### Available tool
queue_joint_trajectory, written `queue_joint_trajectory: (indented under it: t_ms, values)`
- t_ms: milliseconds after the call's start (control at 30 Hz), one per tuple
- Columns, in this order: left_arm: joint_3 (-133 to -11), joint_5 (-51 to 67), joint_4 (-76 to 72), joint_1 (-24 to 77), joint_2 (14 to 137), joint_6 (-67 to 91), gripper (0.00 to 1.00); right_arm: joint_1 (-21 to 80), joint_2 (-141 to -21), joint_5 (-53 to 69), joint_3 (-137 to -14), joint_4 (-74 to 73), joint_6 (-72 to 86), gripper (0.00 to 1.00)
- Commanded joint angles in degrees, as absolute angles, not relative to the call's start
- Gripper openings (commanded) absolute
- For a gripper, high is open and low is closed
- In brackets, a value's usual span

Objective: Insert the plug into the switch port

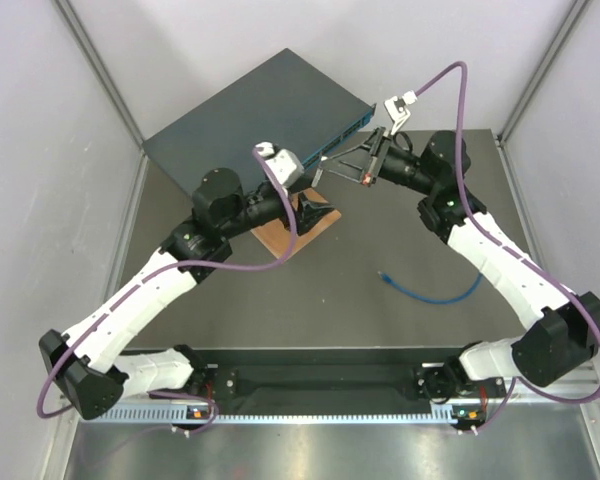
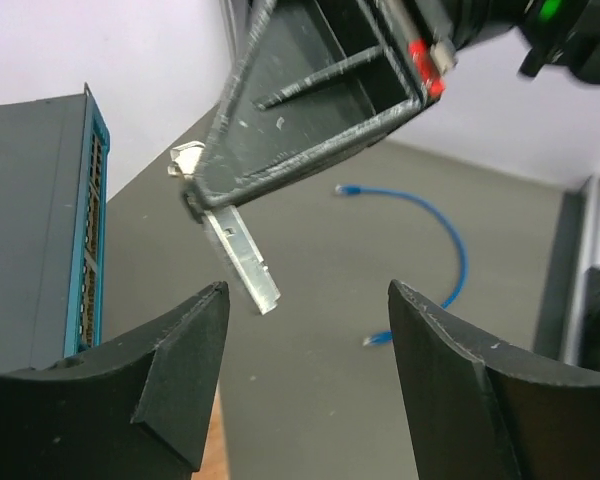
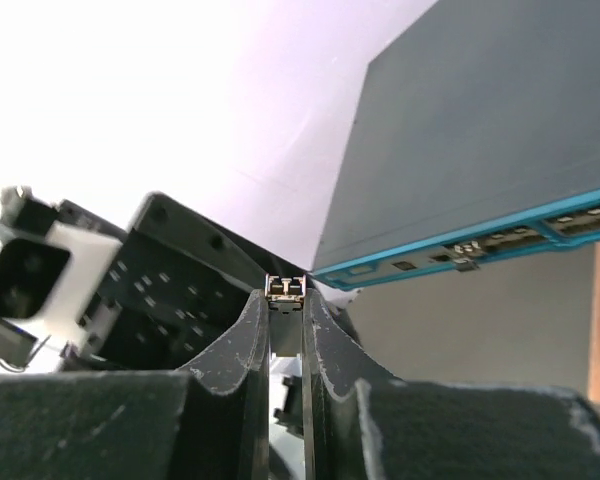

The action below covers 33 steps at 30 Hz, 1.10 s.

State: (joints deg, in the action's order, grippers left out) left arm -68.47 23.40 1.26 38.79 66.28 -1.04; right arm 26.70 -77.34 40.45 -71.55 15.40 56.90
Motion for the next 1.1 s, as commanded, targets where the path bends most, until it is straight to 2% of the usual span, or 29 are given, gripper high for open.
queue_joint_trajectory:
  t_ms: [0, 67, 133, 300, 400, 533, 567, 600, 633, 667, 733, 767, 833, 967, 1033, 1067]
  values:
    - [-71.9, 15.4, 4.7, 40.9, 67.1, -11.6, 0.67, 28.6, -76.5, 38.8, -72.0, 20.0, 59.2, 0.0]
    - [-72.5, 13.5, 5.1, 41.4, 67.6, -12.4, 0.62, 29.0, -76.1, 38.8, -71.8, 19.2, 58.5, 0.0]
    - [-73.2, 11.8, 5.3, 41.7, 67.9, -12.8, 0.52, 29.7, -75.9, 38.8, -71.6, 18.3, 57.7, 0.0]
    - [-73.8, 11.6, 5.8, 41.8, 68.6, -12.6, 0.45, 30.7, -75.5, 37.9, -71.0, 16.6, 55.0, 0.0]
    - [-74.1, 11.1, 5.9, 41.8, 68.6, -11.3, 0.34, 30.8, -75.3, 37.9, -70.8, 16.2, 54.5, 0.0]
    - [-74.2, 10.5, 5.9, 41.8, 68.8, -10.4, 0.17, 30.8, -75.1, 37.9, -70.7, 15.5, 53.8, 0.0]
    - [-74.2, 10.5, 5.9, 41.8, 69.0, -10.0, 0.05, 30.8, -75.1, 38.0, -70.7, 15.3, 53.6, 0.0]
    - [-74.4, 10.3, 6.0, 41.8, 69.0, -9.8, 0.0, 30.8, -75.0, 38.1, -70.7, 14.8, 53.5, 0.02]
    - [-74.3, 10.3, 5.7, 41.7, 69.0, -9.1, 0.0, 30.8, -75.1, 38.7, -70.9, 14.3, 53.4, 0.06]
    - [-74.2, 9.9, 5.8, 41.7, 68.9, -8.0, 0.0, 30.8, -75.3, 40.2, -71.4, 13.1, 51.5, 0.22]
    - [-74.4, 10.6, 6.5, 41.3, 68.7, -6.1, 0.0, 29.9, -75.1, 41.2, -72.3, 10.0, 47.8, 0.41]
    - [-74.5, 12.1, 6.6, 40.2, 68.5, -3.2, 0.0, 29.2, -74.4, 41.9, -72.5, 8.8, 42.5, 0.57]
    - [-74.3, 19.5, 6.6, 38.9, 67.7, -0.1, 0.0, 26.4, -73.4, 43.7, -73.9, 2.5, 35.4, 0.66]
    - [-73.2, 33.9, 6.1, 37.0, 66.3, 12.4, 0.0, 21.6, -68.8, 47.0, -76.4, -11.3, 3.8, 0.78]
    - [-72.6, 40.8, 5.5, 37.0, 66.4, 17.1, 0.0, 20.7, -67.2, 49.2, -77.8, -17.6, -9.7, 0.79]
    - [-72.2, 43.1, 5.0, 36.8, 66.6, 21.9, 0.0, 20.7, -65.5, 49.9, -78.2, -24.5, -22.5, 0.8]
